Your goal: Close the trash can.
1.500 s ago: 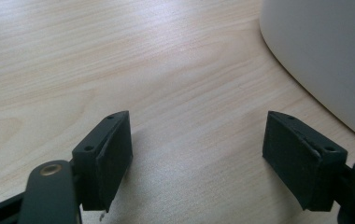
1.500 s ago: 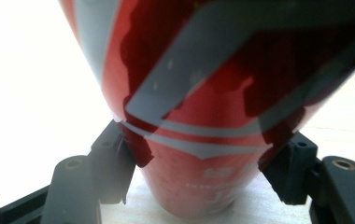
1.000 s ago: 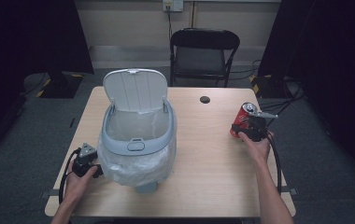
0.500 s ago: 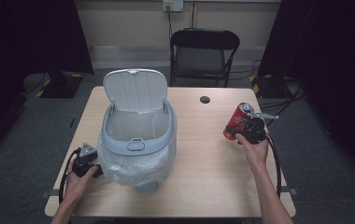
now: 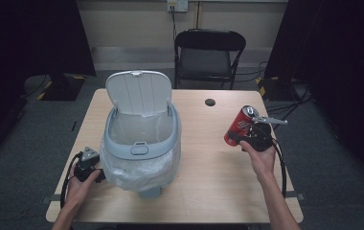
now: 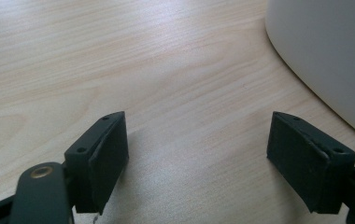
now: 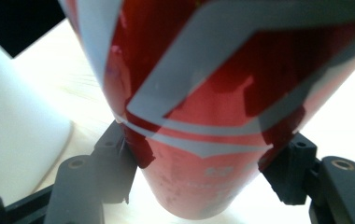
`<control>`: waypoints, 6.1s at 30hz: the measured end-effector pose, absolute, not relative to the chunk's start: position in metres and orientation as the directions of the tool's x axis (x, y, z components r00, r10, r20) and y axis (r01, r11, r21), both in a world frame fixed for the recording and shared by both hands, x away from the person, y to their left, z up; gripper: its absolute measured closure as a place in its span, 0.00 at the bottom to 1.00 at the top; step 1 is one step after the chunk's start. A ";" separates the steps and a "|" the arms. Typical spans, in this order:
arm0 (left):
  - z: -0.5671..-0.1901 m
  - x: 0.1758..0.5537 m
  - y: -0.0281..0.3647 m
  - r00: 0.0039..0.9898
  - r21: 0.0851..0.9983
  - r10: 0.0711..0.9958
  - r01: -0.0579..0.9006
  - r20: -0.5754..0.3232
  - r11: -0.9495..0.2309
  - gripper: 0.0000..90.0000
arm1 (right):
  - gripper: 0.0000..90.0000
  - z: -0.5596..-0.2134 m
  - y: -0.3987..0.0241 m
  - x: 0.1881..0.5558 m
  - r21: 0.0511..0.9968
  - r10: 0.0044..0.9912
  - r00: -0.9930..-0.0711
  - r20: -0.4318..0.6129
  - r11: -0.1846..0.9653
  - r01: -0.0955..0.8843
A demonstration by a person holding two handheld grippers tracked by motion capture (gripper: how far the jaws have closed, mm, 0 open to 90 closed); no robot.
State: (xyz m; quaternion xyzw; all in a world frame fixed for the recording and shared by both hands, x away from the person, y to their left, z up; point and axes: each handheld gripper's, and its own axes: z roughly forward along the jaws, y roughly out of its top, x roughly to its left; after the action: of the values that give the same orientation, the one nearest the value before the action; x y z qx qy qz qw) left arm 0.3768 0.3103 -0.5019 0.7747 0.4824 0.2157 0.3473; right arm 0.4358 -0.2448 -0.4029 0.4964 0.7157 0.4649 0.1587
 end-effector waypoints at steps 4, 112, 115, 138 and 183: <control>-0.502 0.377 0.310 0.441 0.746 0.897 0.598 -0.001 -0.293 0.23 | 0.39 -0.391 -0.241 0.425 0.836 0.841 -0.490 0.230 0.087 0.542; -0.502 0.377 0.310 0.443 0.746 0.897 0.597 0.001 -0.296 0.23 | 0.28 -0.250 -0.006 0.422 0.897 0.382 -0.918 0.104 0.363 0.253; -0.502 0.377 0.310 0.444 0.746 0.896 0.597 0.000 -0.296 0.23 | 0.32 -0.249 -0.008 0.420 0.898 0.379 -0.920 0.104 0.361 0.251; -0.502 0.377 0.310 0.444 0.746 0.896 0.597 0.001 -0.296 0.23 | 0.42 -0.242 -0.069 0.407 0.928 0.416 -0.901 0.122 0.274 0.252; -0.502 0.377 0.311 0.443 0.747 0.897 0.597 -0.001 -0.294 0.22 | 0.26 -0.226 -0.079 0.509 0.934 0.702 -0.701 0.124 0.157 0.322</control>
State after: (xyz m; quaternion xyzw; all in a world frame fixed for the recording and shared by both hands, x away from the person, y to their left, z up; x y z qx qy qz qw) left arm 0.3772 0.3106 -0.5019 0.7748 0.4818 0.2155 0.3480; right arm 0.5089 -0.0792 -0.2257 0.3457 0.7406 0.5497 0.1728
